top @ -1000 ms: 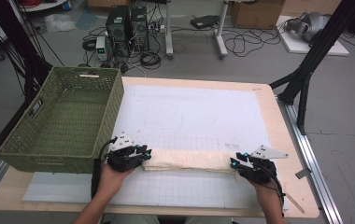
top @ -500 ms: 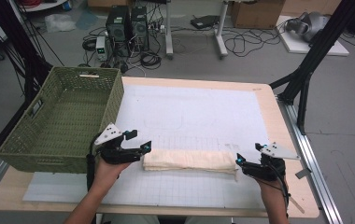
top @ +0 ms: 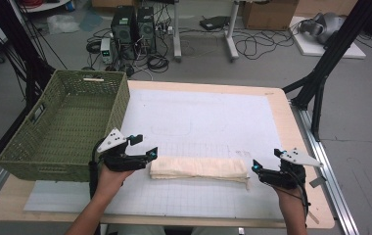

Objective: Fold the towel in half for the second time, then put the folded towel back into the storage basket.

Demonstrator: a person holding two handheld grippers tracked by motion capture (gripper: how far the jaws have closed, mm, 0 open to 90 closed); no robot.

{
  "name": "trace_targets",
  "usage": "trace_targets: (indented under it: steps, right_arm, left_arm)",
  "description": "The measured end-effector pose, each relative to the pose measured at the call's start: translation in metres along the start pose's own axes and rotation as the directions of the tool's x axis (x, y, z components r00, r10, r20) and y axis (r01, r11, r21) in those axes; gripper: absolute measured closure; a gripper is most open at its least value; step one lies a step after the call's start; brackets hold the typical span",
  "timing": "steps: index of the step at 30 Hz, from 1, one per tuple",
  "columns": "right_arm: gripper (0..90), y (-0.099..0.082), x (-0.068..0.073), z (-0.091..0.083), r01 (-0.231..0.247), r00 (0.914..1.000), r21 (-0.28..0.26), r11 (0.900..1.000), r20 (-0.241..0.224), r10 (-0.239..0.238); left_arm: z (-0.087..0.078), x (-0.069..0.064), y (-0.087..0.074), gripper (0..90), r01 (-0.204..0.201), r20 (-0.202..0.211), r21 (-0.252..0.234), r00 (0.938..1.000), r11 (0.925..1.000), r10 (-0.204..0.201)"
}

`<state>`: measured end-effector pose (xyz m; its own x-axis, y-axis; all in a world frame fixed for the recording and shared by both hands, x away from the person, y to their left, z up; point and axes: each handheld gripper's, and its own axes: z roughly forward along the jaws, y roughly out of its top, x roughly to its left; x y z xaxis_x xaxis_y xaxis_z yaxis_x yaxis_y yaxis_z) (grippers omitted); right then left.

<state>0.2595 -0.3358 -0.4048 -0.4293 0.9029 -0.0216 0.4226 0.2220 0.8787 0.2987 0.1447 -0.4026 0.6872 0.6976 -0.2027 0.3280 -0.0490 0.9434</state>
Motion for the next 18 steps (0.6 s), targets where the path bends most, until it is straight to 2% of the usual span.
trace_targets:
  steps: [14, 18]
  right_arm:
    - [12.0, -0.0022, 0.0015, 0.0069, 0.000, 0.9999, 0.018, 0.9998, -0.011, 0.000]
    - [12.0, -0.0022, 0.0015, 0.0063, -0.007, 0.9999, 0.016, 0.9998, -0.013, 0.007]
  left_arm:
    - [0.0013, 0.0018, -0.0044, 23.0, -0.001, -0.013, 0.029, 0.9999, 0.9996, 0.002]
    - [0.0029, 0.0032, -0.0052, 24.7, 0.011, -0.007, 0.046, 0.9999, 0.9989, -0.010]
